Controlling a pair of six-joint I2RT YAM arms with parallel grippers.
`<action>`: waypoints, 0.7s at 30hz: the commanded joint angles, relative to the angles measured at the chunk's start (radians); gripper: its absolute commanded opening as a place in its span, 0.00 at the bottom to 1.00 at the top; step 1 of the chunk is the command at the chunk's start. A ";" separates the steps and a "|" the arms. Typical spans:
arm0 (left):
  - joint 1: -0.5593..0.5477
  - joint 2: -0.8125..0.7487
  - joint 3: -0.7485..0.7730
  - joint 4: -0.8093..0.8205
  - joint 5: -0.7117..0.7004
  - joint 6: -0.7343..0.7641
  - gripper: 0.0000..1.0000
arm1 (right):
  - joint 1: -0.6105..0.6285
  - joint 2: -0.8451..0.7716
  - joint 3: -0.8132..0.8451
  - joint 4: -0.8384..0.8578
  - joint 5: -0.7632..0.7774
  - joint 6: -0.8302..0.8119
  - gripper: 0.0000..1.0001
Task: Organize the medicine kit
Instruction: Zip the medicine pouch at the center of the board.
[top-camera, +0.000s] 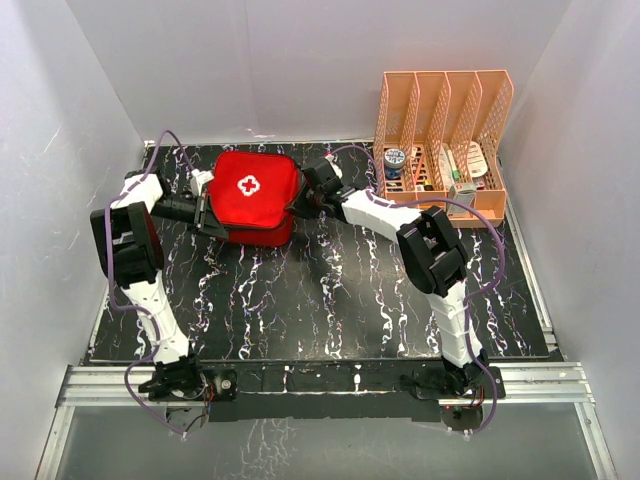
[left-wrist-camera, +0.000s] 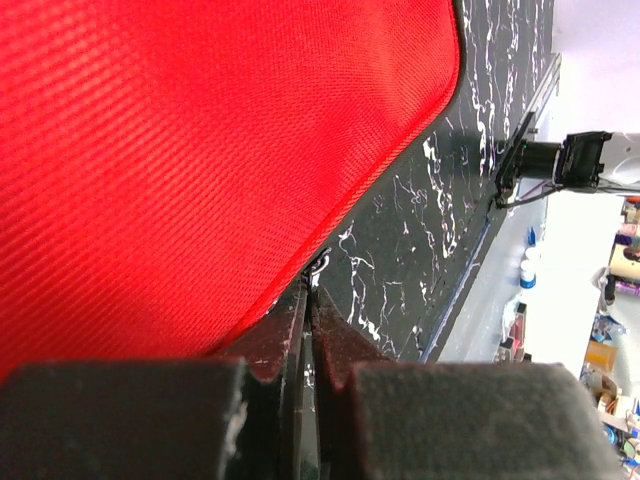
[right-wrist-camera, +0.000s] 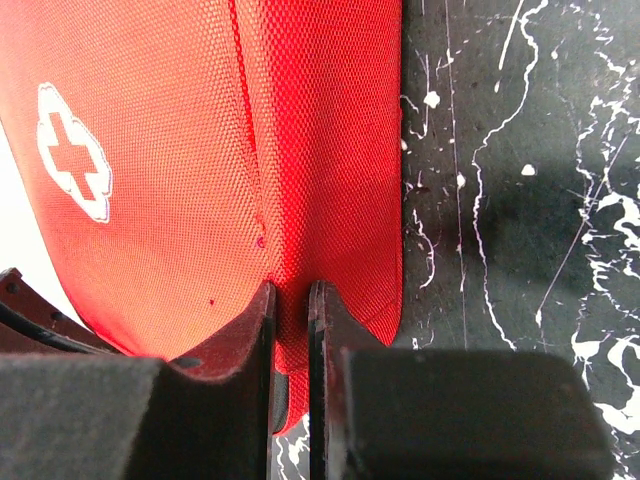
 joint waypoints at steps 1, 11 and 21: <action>0.066 0.037 0.072 -0.015 -0.093 -0.021 0.00 | -0.081 -0.028 -0.018 -0.005 0.155 -0.009 0.00; 0.095 0.057 0.129 0.032 -0.120 -0.105 0.00 | -0.093 -0.011 0.019 -0.027 0.174 -0.038 0.00; 0.106 -0.001 0.087 0.062 -0.119 -0.141 0.00 | -0.139 0.018 0.093 -0.054 0.195 -0.087 0.00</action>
